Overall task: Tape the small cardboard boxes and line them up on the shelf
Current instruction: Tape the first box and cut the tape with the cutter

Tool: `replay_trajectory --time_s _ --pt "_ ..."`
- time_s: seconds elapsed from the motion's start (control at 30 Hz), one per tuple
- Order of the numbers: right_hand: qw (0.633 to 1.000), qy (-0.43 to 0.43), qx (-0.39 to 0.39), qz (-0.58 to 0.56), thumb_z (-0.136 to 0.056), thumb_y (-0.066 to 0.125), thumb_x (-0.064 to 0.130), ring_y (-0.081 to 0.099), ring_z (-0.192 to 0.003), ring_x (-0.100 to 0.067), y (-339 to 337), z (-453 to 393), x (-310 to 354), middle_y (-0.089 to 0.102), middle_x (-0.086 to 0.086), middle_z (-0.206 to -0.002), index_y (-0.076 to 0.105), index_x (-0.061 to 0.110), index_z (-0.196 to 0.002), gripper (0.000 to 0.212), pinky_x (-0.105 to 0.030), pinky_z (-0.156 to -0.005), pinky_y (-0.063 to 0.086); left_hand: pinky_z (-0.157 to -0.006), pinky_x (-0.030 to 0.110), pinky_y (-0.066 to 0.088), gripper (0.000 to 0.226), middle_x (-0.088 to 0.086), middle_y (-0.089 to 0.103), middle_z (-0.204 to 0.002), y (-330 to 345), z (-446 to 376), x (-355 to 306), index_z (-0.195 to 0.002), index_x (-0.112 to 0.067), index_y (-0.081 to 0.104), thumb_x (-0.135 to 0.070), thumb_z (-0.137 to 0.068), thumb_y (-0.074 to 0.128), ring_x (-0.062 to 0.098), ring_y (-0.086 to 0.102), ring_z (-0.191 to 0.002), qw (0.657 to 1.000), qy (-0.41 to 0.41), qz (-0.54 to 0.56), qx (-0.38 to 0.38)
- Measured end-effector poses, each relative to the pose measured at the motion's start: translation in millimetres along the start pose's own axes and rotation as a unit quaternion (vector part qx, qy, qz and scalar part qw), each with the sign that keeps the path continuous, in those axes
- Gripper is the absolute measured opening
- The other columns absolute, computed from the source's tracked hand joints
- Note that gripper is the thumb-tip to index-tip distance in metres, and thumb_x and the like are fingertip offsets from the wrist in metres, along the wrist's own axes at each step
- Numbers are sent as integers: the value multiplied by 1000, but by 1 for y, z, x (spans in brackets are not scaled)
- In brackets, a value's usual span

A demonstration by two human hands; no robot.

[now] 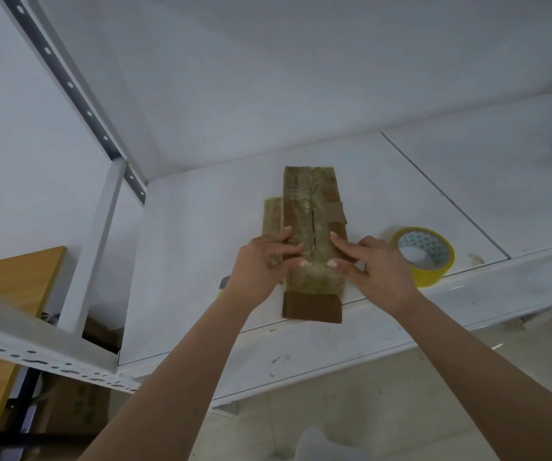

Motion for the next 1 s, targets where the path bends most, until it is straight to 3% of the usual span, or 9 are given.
replay_trajectory --time_s 0.1,0.23,0.43,0.5,0.57,0.63,0.77,0.83,1.0 --pt "999 -29 -18 11 -74 52 63 59 -71 -29 5 0 5 62 -11 -79 64 25 -128 67 -42 -67 51 -111 30 40 40 2 57 -138 0 2 11 -111 -14 74 -20 -72 84 13 55 -126 1000 3 24 -6" --pt "990 -95 -59 90 -69 59 60 58 -56 -30 5 -1 10 58 -10 -64 72 13 -115 67 -35 -60 47 -103 14 39 42 1 58 -136 7 4 20 -111 -14 74 -22 -70 84 13 58 -121 999 44 -6 -29" --pt "974 -110 -87 176 -79 60 52 58 -49 -31 16 5 16 61 -10 -59 69 11 -121 59 -35 -54 47 -96 37 52 36 0 56 -139 18 5 19 -113 -13 72 -25 -80 78 21 62 -112 992 89 -80 -46" --pt "980 -95 -70 160 -85 39 56 59 -55 -33 14 5 18 63 -12 -60 59 12 -133 69 -33 -56 41 -95 36 53 36 0 56 -139 15 4 18 -115 -14 72 -25 -81 77 19 63 -111 993 91 -74 -32" --pt "987 -73 -25 139 -84 27 61 61 -67 -34 8 2 16 67 -16 -70 45 18 -145 77 -33 -61 36 -92 26 53 34 0 57 -139 4 1 14 -118 -15 70 -29 -87 72 4 63 -108 996 84 -18 -14" --pt "996 -65 -29 61 -84 37 58 64 -71 -35 -7 -4 17 69 -19 -76 47 20 -144 72 -35 -63 42 -93 18 48 32 -1 60 -136 -12 -4 3 -123 -15 68 -30 -96 57 -8 59 -107 994 88 58 -11" --pt "993 -36 -71 -85 -86 57 50 70 -88 -23 -45 -17 30 75 -9 -103 60 22 -133 55 -38 -84 53 -115 32 32 35 3 54 -139 -35 -18 -22 -129 -11 61 -19 -103 39 19 44 -135 983 157 67 -69" --pt "985 -14 -52 -163 -82 57 52 68 -100 -14 -58 -21 38 73 -1 -113 63 22 -130 57 -36 -94 51 -118 29 24 40 0 46 -144 -37 -21 -36 -132 -11 58 -22 -102 33 19 34 -142 979 166 80 -82" --pt "978 -1 -48 -201 -81 60 49 68 -101 -9 -74 -18 46 72 4 -113 67 21 -125 53 -35 -94 52 -115 22 25 34 -36 40 -125 -28 -18 -58 -123 -17 52 -27 -102 26 12 31 -141 976 172 118 -54"
Point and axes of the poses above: each hand's wrist, its own z-axis away from the middle knuckle, its own y-axis out of the palm, x = y × z, the point moved 2 cm from there along -z, towards the middle knuckle
